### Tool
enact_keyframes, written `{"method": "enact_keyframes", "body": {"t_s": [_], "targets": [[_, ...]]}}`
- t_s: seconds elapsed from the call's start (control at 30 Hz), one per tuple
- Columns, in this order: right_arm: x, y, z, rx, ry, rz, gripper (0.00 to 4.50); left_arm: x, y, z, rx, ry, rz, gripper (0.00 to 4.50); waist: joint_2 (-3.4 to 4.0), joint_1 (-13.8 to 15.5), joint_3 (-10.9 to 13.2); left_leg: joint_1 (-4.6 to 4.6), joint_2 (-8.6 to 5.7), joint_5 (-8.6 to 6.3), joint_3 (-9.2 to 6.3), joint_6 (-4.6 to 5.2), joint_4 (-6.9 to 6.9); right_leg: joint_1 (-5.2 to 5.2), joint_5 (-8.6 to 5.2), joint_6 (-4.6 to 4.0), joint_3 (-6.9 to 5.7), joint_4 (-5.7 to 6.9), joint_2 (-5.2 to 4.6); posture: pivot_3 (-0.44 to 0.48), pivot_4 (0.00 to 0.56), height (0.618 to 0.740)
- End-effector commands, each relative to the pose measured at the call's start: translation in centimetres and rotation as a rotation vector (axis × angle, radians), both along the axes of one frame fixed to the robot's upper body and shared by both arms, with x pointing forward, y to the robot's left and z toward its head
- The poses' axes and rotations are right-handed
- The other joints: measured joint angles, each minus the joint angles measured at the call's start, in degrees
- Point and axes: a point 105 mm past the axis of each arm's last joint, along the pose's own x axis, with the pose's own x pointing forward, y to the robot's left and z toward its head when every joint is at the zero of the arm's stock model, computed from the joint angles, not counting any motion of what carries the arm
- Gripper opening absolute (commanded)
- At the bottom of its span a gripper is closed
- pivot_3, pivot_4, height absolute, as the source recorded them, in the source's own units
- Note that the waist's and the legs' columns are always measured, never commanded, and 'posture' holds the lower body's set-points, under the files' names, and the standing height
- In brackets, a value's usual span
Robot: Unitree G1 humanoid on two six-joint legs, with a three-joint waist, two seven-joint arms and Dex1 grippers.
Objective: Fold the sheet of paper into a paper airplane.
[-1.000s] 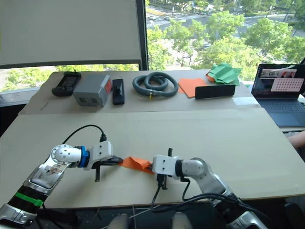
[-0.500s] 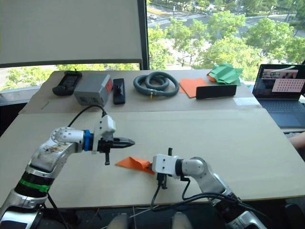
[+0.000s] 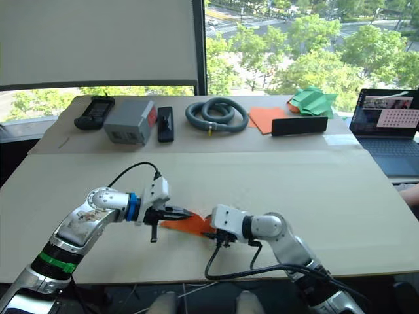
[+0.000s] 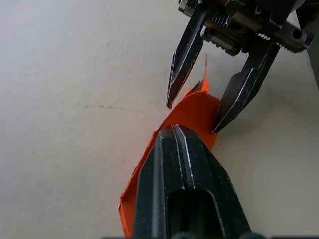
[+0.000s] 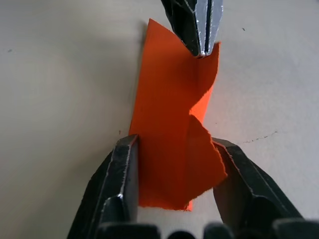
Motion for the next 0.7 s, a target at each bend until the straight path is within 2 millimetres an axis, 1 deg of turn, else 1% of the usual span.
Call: {"method": "enact_keyframes", "body": {"t_s": [0.03,0.17,0.23,0.3,0.43,0.6,0.7], "targets": [[-0.2,0.0,2.7,0.068,-0.001,-0.003,3.19,-0.2,0.0,-0.5,0.019,-0.002,-0.022,0.0,0.0,0.1,0.0,-0.03,0.0,0.0,0.0,0.0,0.0,0.0,0.0,0.0,0.0,0.0,0.0,0.0,0.15,0.704],[-0.2,0.1,4.1,0.123,0.02,-0.026,3.19,-0.3,-0.2,-1.3,0.03,0.008,-0.035,0.0,-0.01,0.24,0.01,-0.04,0.0,0.0,0.0,0.0,0.01,-0.03,0.0,0.0,0.0,-0.01,0.0,0.0,0.15,0.704],[-0.3,0.1,4.1,0.121,0.026,-0.034,3.19,-0.4,-0.5,-1.5,0.029,0.009,-0.04,0.0,0.0,0.4,0.01,-0.03,0.0,-0.05,0.0,-0.09,0.0,-0.03,0.0,0.0,-0.01,-0.02,-0.01,0.0,0.15,0.704],[-0.2,0.1,3.1,0.078,0.029,-0.044,3.19,-0.3,-0.6,-1.2,0.02,0.007,-0.042,0.0,-0.01,0.52,0.01,-0.04,0.0,-0.07,0.0,-0.11,0.01,-0.03,0.0,0.0,-0.01,-0.04,-0.02,0.0,0.15,0.704],[0.0,0.5,1.8,0.054,0.045,-0.069,3.19,-0.1,-0.3,-0.9,0.022,-0.003,-0.034,0.0,0.0,0.55,0.01,-0.04,0.0,-0.07,0.01,-0.11,0.01,-0.05,0.0,0.0,-0.01,-0.04,-0.01,0.0,0.15,0.704],[0.8,0.8,1.5,0.073,0.05,-0.112,3.19,-0.2,0.4,-0.9,0.036,0.0,-0.023,0.0,0.0,0.53,0.01,-0.05,0.0,-0.01,0.01,-0.01,0.0,-0.06,0.0,0.0,-0.01,-0.02,-0.01,0.0,0.15,0.704],[1.0,0.9,1.7,0.089,0.045,-0.125,2.41,-0.3,0.8,-1.0,0.043,0.005,-0.012,0.0,0.01,0.54,0.01,-0.05,0.0,-0.01,0.01,-0.02,0.0,-0.06,0.0,0.0,-0.01,-0.02,-0.01,0.0,0.15,0.704]]}}
